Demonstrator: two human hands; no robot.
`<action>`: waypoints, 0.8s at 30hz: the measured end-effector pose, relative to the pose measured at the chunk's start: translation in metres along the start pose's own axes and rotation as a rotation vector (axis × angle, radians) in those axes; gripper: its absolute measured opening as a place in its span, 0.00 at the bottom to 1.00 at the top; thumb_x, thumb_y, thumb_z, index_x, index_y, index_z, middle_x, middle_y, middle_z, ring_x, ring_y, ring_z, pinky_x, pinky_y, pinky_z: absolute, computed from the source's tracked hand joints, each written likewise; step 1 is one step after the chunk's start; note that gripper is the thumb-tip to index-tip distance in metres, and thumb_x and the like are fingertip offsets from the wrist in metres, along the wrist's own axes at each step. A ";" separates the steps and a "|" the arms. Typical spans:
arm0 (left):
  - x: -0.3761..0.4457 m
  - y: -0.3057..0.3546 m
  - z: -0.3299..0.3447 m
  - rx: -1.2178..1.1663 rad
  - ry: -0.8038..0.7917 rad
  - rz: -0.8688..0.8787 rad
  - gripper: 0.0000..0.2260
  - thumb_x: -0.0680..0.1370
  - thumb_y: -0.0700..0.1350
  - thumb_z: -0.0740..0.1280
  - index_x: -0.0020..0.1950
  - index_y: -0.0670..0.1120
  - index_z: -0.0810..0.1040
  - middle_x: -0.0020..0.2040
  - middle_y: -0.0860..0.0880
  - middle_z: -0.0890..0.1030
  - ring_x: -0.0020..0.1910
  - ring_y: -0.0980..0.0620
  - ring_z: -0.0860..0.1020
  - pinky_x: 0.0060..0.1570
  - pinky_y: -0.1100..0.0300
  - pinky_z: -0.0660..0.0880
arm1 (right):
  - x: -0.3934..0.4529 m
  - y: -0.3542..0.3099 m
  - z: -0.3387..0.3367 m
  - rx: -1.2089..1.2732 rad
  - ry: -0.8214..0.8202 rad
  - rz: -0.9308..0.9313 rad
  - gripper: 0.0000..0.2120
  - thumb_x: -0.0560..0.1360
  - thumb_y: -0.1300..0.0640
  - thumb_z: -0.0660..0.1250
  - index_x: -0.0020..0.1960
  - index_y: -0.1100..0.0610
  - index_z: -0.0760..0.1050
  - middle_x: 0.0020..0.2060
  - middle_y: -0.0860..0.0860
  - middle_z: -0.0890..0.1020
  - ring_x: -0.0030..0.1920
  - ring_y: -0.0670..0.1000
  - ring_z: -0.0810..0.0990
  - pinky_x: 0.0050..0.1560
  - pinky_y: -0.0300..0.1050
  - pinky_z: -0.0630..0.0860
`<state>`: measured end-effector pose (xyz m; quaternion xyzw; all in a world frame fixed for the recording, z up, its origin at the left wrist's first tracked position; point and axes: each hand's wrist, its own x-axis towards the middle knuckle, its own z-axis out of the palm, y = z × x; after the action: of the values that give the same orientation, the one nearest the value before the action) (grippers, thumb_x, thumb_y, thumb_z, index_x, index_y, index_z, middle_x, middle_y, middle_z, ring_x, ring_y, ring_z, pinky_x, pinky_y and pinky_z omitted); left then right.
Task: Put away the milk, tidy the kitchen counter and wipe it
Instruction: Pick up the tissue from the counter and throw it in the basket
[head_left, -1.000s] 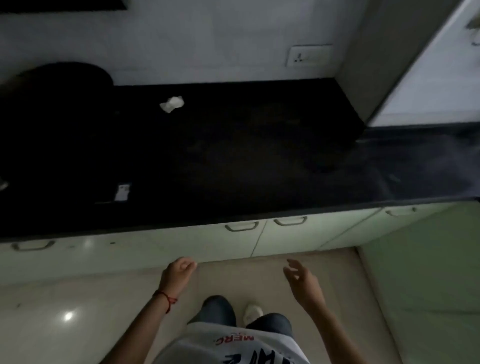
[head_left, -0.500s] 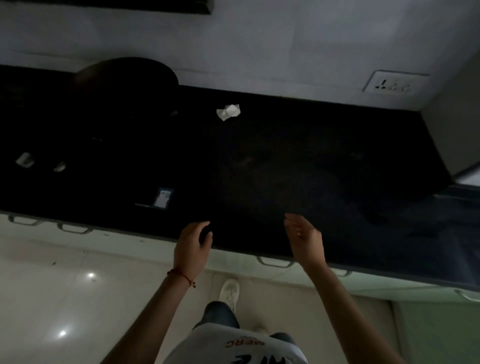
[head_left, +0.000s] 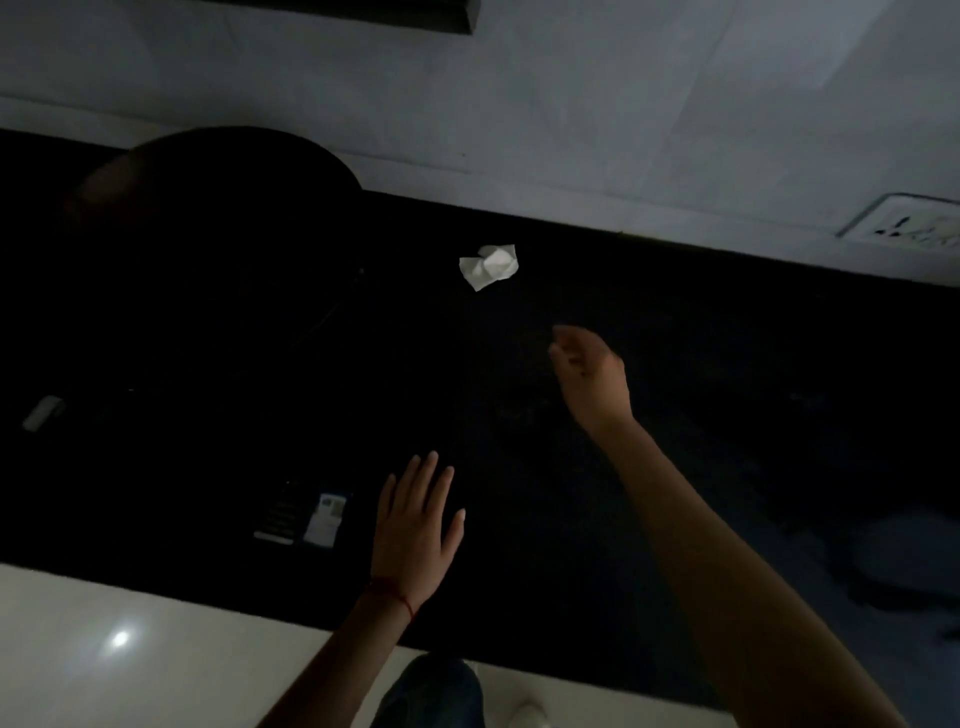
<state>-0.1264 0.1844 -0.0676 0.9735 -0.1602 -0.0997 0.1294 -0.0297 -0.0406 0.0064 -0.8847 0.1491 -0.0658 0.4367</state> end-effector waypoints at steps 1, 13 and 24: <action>0.000 -0.001 0.002 0.004 -0.003 -0.001 0.24 0.78 0.56 0.49 0.66 0.46 0.71 0.69 0.44 0.71 0.69 0.44 0.68 0.68 0.45 0.65 | 0.019 -0.004 0.007 -0.015 -0.006 -0.017 0.16 0.77 0.57 0.62 0.63 0.58 0.72 0.57 0.57 0.78 0.55 0.52 0.79 0.53 0.41 0.75; 0.003 -0.004 0.009 0.023 0.024 0.004 0.23 0.75 0.56 0.56 0.67 0.48 0.68 0.69 0.46 0.71 0.70 0.48 0.66 0.68 0.47 0.60 | 0.158 -0.013 0.089 -0.516 -0.229 -0.223 0.23 0.75 0.62 0.59 0.70 0.56 0.64 0.70 0.57 0.65 0.67 0.61 0.65 0.64 0.56 0.68; 0.004 -0.003 0.008 0.020 0.045 0.008 0.22 0.75 0.55 0.56 0.65 0.47 0.70 0.69 0.45 0.71 0.70 0.47 0.64 0.69 0.47 0.58 | 0.135 -0.005 0.079 -0.608 -0.157 -0.240 0.14 0.75 0.65 0.59 0.60 0.63 0.72 0.59 0.62 0.73 0.60 0.62 0.70 0.54 0.54 0.73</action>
<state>-0.1236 0.1838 -0.0764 0.9761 -0.1621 -0.0757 0.1235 0.1188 -0.0212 -0.0394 -0.9881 0.0227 -0.0008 0.1522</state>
